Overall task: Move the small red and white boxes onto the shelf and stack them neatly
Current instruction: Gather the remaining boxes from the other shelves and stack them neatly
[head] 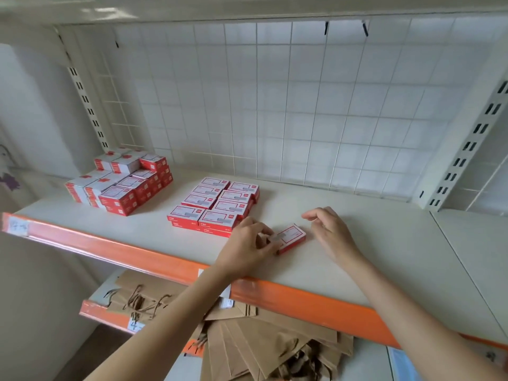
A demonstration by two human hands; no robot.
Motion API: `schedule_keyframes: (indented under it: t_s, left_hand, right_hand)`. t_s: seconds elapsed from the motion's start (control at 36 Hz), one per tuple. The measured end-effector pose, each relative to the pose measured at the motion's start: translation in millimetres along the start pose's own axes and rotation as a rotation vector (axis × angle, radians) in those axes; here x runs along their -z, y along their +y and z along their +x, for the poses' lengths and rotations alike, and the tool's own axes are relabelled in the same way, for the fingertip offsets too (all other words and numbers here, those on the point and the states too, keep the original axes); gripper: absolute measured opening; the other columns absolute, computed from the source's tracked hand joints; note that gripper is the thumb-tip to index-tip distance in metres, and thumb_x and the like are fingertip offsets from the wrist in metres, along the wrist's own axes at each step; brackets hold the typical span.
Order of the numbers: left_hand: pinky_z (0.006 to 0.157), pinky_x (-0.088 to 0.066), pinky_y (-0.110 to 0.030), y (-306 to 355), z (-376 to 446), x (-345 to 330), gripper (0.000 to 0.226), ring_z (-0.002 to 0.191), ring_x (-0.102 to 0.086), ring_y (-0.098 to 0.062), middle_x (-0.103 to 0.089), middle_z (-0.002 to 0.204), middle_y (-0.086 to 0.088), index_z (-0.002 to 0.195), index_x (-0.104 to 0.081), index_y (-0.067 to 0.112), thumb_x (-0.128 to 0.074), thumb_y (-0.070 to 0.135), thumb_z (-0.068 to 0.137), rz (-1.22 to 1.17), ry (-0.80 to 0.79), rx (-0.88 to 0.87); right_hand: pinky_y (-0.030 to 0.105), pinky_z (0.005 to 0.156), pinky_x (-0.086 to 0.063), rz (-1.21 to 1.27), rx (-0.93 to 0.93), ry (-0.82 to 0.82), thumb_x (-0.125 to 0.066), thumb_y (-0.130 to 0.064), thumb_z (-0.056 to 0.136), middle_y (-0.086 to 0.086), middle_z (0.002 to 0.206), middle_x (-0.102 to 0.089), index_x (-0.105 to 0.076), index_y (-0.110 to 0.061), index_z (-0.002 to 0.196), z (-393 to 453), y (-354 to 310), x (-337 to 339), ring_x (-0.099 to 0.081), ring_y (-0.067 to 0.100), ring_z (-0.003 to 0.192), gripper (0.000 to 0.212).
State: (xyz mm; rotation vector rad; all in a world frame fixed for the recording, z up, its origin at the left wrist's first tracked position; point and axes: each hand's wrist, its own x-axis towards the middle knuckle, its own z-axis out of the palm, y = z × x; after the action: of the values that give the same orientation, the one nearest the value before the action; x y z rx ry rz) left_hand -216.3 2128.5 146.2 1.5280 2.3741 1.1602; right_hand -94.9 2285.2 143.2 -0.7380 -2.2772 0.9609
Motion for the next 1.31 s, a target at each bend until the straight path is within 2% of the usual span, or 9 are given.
schedule_keyframes:
  t_s: [0.14,0.36,0.44,0.58,0.67,0.72,0.81,1.17,1.31]
  left_hand:
    - [0.066,-0.039,-0.004,0.0,-2.0,-0.2,0.039,0.075,-0.056,-0.008,-0.053,0.102,0.000,0.109,-0.066,0.013,-0.073,0.037,0.078,0.006,-0.008,0.001]
    - [0.060,-0.036,-0.007,2.5,-2.4,-2.2,0.039,0.072,-0.045,-0.007,-0.052,0.094,-0.001,0.102,-0.064,0.009,-0.074,0.037,0.077,0.061,0.000,-0.009]
    - [0.058,-0.036,-0.011,4.2,-2.2,-1.1,0.040,0.068,-0.043,-0.007,-0.050,0.089,0.001,0.090,-0.062,0.009,-0.077,0.041,0.072,0.064,-0.015,-0.012]
    - [0.063,-0.035,-0.015,7.5,-5.7,1.9,0.028,0.070,-0.047,-0.011,-0.050,0.086,0.001,0.096,-0.069,0.015,-0.072,0.036,0.078,0.084,-0.107,-0.137]
    - [0.066,-0.036,-0.017,7.3,-6.6,1.7,0.022,0.067,-0.046,-0.010,-0.051,0.085,0.000,0.103,-0.070,0.020,-0.066,0.026,0.083,0.101,-0.115,-0.190]
    - [0.066,-0.034,-0.016,7.8,-6.1,3.0,0.021,0.067,-0.046,-0.010,-0.050,0.084,0.001,0.103,-0.071,0.019,-0.064,0.023,0.083,0.108,-0.118,-0.192]
    - [0.065,-0.033,-0.015,7.7,-4.2,6.7,0.018,0.069,-0.048,-0.011,-0.053,0.085,0.000,0.099,-0.072,0.016,-0.062,0.022,0.084,0.121,-0.126,-0.196]
    - [0.066,-0.045,-0.024,-21.0,16.2,97.6,0.012,0.068,-0.055,-0.013,-0.062,0.087,-0.003,0.092,-0.072,0.013,-0.062,0.017,0.087,0.266,-0.044,-0.237]
    - [0.065,-0.040,-0.020,-49.4,15.5,121.2,0.011,0.065,-0.049,-0.009,-0.065,0.083,-0.005,0.087,-0.073,0.013,-0.062,0.014,0.085,0.258,-0.030,-0.169]
  right_hand:
    - [0.000,0.075,-0.035,0.078,0.033,-0.134,-0.045,-0.019,0.069,0.000,0.108,-0.055,-0.063,-0.010,0.111,-5.2,-8.2,1.1,-0.051,-0.001,0.090,0.047]
    - [0.020,0.096,-0.039,-0.066,0.164,-0.237,-0.059,-0.011,0.075,-0.017,0.107,-0.048,-0.057,-0.015,0.122,-7.0,-1.8,-2.3,-0.050,0.008,0.106,0.048]
    - [0.004,0.079,-0.036,-0.117,0.185,-0.094,-0.069,-0.003,0.076,-0.007,0.102,-0.047,-0.060,-0.010,0.111,-4.7,5.8,-6.5,-0.051,0.007,0.090,0.037]
    - [0.011,0.064,-0.037,-0.133,0.163,-0.005,-0.066,-0.008,0.083,-0.007,0.079,-0.051,-0.061,-0.010,0.081,-3.3,3.5,-4.7,-0.050,0.006,0.067,0.005]
    - [0.014,0.068,-0.036,-0.119,0.101,-0.102,-0.058,-0.012,0.089,0.003,0.082,-0.057,-0.058,-0.024,0.070,-1.5,-1.1,-1.8,-0.054,0.016,0.074,0.023]
    - [0.009,0.071,-0.035,-0.116,0.074,-0.206,-0.064,-0.022,0.087,0.001,0.088,-0.055,-0.063,-0.024,0.080,-1.5,-5.7,0.2,-0.053,0.011,0.080,0.007]
    - [0.012,0.078,-0.034,-0.267,0.115,-0.337,-0.074,-0.037,0.077,-0.005,0.095,-0.049,-0.064,-0.021,0.105,1.1,-6.4,1.4,-0.048,0.008,0.095,0.034]
    - [0.009,0.068,-0.030,-0.283,0.227,-0.185,-0.071,-0.029,0.080,-0.012,0.092,-0.046,-0.064,-0.016,0.108,46.9,-72.2,-26.0,-0.045,0.008,0.093,0.032]
    - [0.023,0.089,-0.033,-0.338,0.203,-0.232,-0.068,-0.035,0.082,0.004,0.113,-0.051,-0.059,-0.013,0.119,77.5,-99.6,-68.7,-0.043,0.018,0.116,0.043]
